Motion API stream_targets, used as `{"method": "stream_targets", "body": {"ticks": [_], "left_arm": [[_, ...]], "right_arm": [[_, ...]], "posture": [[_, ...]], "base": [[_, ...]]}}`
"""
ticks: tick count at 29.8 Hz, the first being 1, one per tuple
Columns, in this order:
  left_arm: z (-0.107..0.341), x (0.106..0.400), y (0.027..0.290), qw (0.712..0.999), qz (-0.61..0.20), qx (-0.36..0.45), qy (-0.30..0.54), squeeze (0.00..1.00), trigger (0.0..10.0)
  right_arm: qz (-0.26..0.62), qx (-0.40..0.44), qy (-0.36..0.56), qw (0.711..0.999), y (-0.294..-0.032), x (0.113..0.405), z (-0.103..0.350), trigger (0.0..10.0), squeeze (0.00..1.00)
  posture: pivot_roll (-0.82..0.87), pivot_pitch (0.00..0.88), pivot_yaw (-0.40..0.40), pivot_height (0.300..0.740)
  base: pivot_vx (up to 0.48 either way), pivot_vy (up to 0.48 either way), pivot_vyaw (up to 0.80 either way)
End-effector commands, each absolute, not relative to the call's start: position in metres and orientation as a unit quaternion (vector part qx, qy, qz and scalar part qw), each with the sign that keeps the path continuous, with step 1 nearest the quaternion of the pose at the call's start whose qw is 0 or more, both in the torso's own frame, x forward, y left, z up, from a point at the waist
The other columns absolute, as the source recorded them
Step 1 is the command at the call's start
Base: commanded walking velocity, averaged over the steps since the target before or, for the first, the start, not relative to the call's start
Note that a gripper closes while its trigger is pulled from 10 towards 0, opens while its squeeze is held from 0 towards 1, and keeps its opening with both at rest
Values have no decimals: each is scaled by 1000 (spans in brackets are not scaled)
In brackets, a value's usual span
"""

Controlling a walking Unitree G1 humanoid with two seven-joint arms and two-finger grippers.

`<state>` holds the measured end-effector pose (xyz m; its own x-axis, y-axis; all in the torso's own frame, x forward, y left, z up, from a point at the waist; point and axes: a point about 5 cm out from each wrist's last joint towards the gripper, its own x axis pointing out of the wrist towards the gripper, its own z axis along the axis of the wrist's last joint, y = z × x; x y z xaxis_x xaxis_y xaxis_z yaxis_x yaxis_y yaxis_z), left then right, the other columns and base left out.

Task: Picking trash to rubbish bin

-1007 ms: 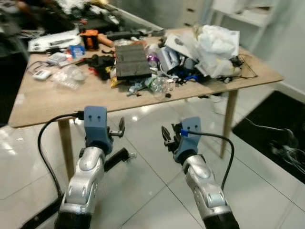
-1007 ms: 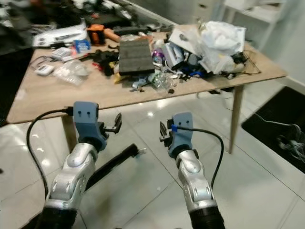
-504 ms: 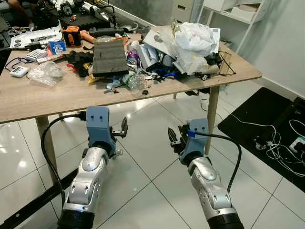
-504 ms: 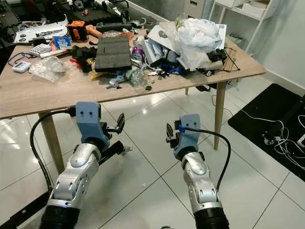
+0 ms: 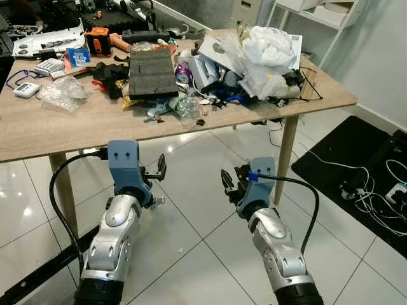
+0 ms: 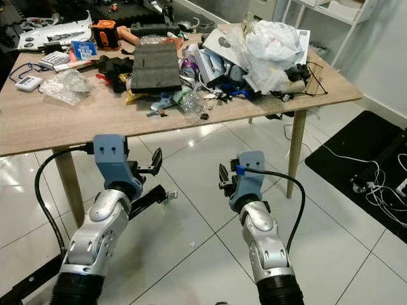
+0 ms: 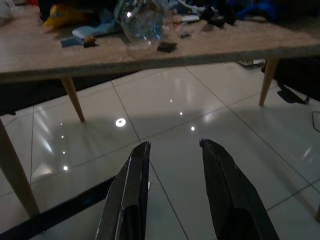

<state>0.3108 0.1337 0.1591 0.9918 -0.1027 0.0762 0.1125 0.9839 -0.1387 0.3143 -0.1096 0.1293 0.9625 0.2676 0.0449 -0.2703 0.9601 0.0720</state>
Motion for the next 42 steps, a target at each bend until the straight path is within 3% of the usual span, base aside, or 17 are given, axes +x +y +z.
{"method": "stream_targets", "body": {"ticks": [1,7,17,20,42], "left_arm": [[161,310,129,994,-60,-84,-38,0,10000],[162,310,130,994,-57,-88,-40,0,10000],[164,310,131,993,-54,-91,-42,0,10000],[164,311,131,993,-55,-91,-43,0,10000],[165,311,132,993,-54,-90,-46,0,10000]], "right_arm": [[139,39,-15,989,-110,313,129,10000,0],[178,8,-19,984,-101,310,129,10000,0],[182,9,-20,983,-98,311,130,10000,0],[168,37,-25,985,-102,311,131,10000,0],[205,12,-51,977,-92,308,138,10000,0]], "posture": [[-2,167,-39,740],[-2,167,-39,740],[1,166,-38,740],[1,166,-38,740],[2,162,-36,740]], "base": [[296,0,0],[297,0,0],[297,0,521],[294,0,0],[297,0,109]]}}
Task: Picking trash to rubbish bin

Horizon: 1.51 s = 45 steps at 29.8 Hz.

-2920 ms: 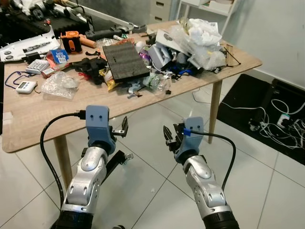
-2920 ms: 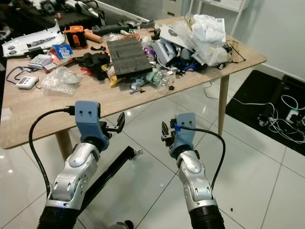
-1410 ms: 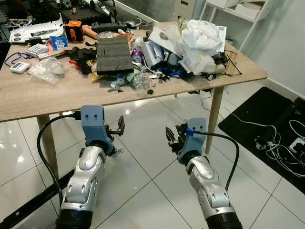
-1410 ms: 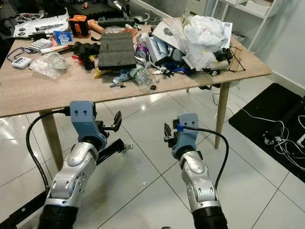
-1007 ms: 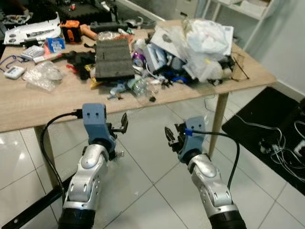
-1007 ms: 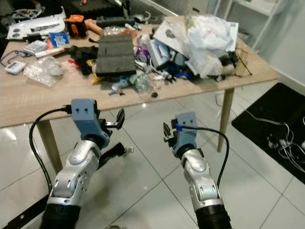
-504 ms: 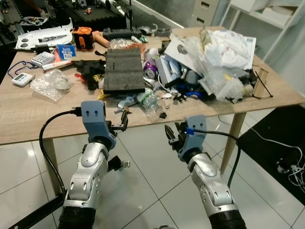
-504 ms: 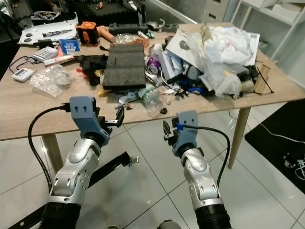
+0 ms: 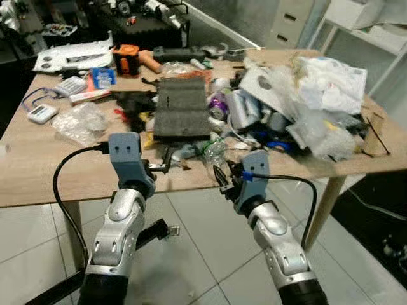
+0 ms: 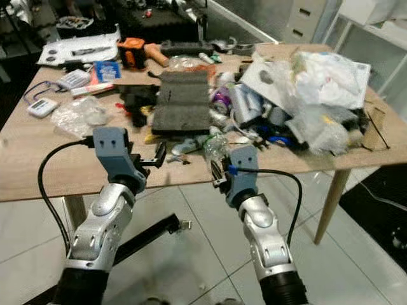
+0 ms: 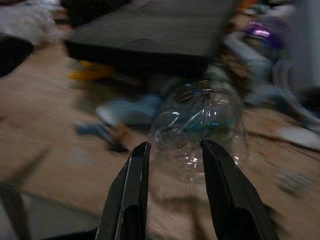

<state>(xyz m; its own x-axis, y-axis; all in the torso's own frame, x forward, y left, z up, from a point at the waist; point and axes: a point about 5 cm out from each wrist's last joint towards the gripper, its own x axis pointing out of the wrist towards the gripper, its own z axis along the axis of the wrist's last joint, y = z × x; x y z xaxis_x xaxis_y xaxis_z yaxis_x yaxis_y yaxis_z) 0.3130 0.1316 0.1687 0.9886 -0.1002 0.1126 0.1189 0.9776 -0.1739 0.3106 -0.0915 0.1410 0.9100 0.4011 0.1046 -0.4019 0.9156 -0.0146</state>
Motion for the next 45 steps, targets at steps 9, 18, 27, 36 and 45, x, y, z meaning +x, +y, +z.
{"method": "stream_targets", "body": {"ticks": [9,18,27,36,45], "left_arm": [[166,311,131,993,-61,-88,-50,0,10000],[168,309,127,991,-76,-89,-65,0,10000],[168,305,125,990,-92,-79,-71,0,10000],[166,308,126,990,-86,-98,-56,0,10000],[167,310,130,993,-73,-71,-59,0,10000]], "right_arm": [[205,10,-88,975,-94,308,150,10000,0],[207,-33,-120,970,-90,305,164,10000,0],[119,-19,-91,989,-118,296,152,10000,0],[125,-3,-169,978,-118,294,188,10000,0],[206,-4,-170,964,-97,301,200,10000,1000]], "posture": [[2,162,-36,740],[7,162,-35,740],[9,166,-28,740],[4,163,-20,740],[11,161,-18,740]], "base": [[262,0,0],[0,0,0],[0,0,0],[0,-267,0],[0,0,0]]}}
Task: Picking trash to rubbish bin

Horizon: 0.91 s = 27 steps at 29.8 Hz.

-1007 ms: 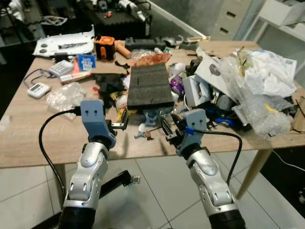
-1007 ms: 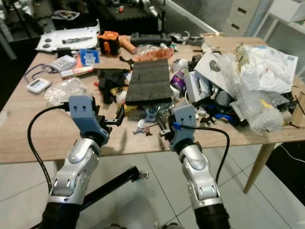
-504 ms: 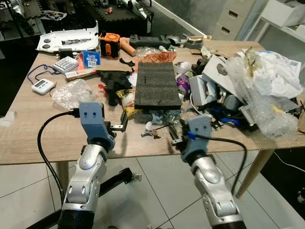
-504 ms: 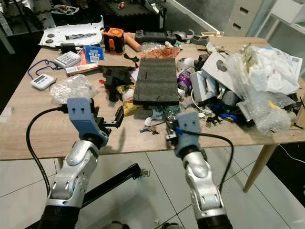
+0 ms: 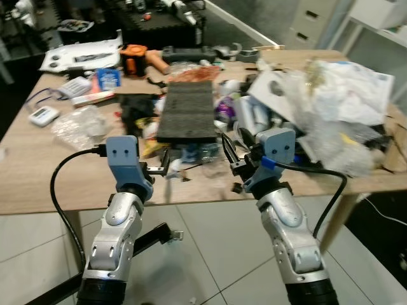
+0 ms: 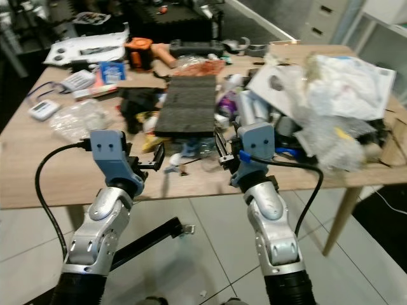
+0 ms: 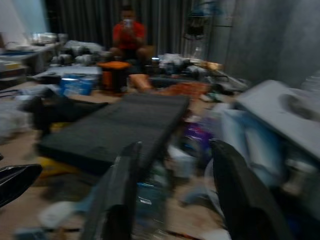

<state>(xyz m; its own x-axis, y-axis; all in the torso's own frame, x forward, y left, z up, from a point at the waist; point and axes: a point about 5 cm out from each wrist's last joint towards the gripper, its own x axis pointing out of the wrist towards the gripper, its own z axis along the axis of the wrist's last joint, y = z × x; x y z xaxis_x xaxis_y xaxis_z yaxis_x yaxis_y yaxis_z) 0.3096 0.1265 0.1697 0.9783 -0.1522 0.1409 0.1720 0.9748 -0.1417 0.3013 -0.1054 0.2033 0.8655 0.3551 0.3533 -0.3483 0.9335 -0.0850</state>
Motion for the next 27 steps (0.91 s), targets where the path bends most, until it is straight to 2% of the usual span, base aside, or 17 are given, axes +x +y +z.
{"method": "stream_targets", "body": {"ticks": [1,7,11,18,19,23,27], "left_arm": [[167,310,130,993,-73,-69,-61,0,10000],[169,312,139,995,-56,-58,-63,0,10000],[172,314,145,995,-53,-50,-66,0,10000],[176,312,146,994,-67,-36,-75,0,10000],[178,309,144,993,-86,-29,-81,0,10000],[180,307,142,990,-106,-24,-86,0,10000],[181,301,136,985,-150,2,-86,0,10000]], "right_arm": [[211,-3,-167,963,-95,302,199,10000,1000],[223,3,-127,967,-92,319,192,10000,1000],[223,38,-96,969,-92,337,182,10000,1000],[223,3,-74,972,-90,357,182,10000,1000],[216,6,-65,974,-91,365,183,10000,0],[211,18,-57,976,-91,371,182,10000,0],[232,16,4,973,-89,380,160,10000,0]], "posture": [[10,159,-17,740],[15,169,-12,740],[22,175,-17,740],[33,183,-25,740],[34,190,-28,740],[34,190,-28,740],[53,204,-32,740]], "base": [[0,0,0],[0,0,0],[0,0,0],[0,0,0],[0,0,0],[0,0,0],[0,0,0]]}}
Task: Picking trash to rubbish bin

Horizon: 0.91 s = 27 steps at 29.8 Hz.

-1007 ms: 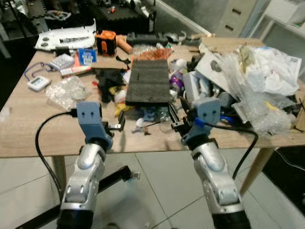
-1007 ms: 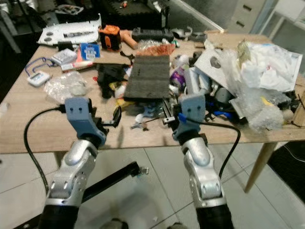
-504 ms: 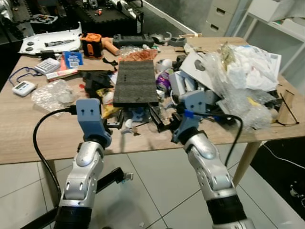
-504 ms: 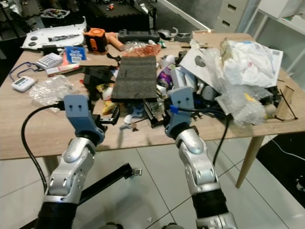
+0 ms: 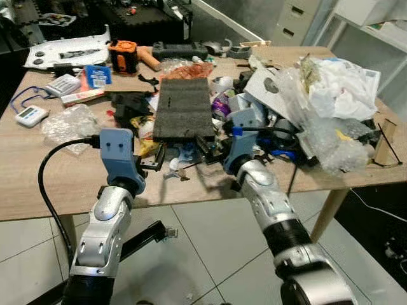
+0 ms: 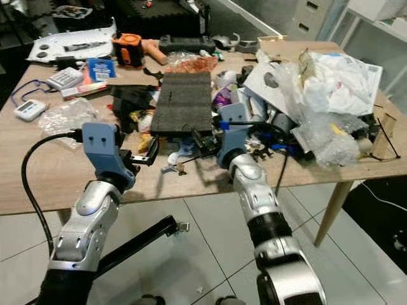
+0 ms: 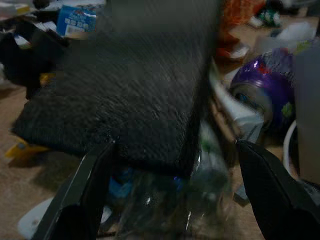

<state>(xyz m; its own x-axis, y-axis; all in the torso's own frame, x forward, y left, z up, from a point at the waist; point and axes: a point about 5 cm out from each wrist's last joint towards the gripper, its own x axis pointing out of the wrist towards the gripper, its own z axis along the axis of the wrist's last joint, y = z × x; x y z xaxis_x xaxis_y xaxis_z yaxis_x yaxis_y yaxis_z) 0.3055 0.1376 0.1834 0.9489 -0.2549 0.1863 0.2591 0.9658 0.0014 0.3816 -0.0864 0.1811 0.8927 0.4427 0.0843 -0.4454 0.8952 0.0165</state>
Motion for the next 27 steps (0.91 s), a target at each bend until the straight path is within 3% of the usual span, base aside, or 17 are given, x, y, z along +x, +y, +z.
{"method": "stream_targets", "body": {"ticks": [1,11,21,22,23,24,25,27], "left_arm": [[181,301,136,985,-150,2,-86,0,10000],[182,282,121,948,-304,60,-78,0,10000],[179,280,113,942,-321,72,-69,0,10000],[178,280,113,942,-320,74,-68,0,10000],[178,280,114,942,-319,75,-68,0,10000],[178,281,114,943,-319,75,-67,0,10000],[178,281,115,943,-316,77,-66,0,10000],[178,281,115,944,-315,77,-66,0,10000]], "right_arm": [[232,16,4,973,-89,380,160,10000,0],[238,25,9,971,-88,385,157,10000,0],[247,29,-19,968,-89,387,163,10000,0],[245,30,-26,969,-90,387,165,9098,0],[243,33,-30,969,-90,388,166,5765,0],[242,34,-34,969,-91,388,167,5765,0],[240,38,-40,969,-91,388,168,0,0],[237,41,-46,969,-92,389,170,0,0]], "posture": [[53,204,-32,740],[59,211,-31,740],[59,211,-31,740],[59,211,-31,740],[59,211,-31,740],[59,211,-31,740],[59,211,-31,740],[59,211,-31,740]], "base": [[0,0,0],[0,0,0],[0,0,0],[0,0,0],[0,0,0],[0,0,0],[0,0,0],[0,0,0]]}}
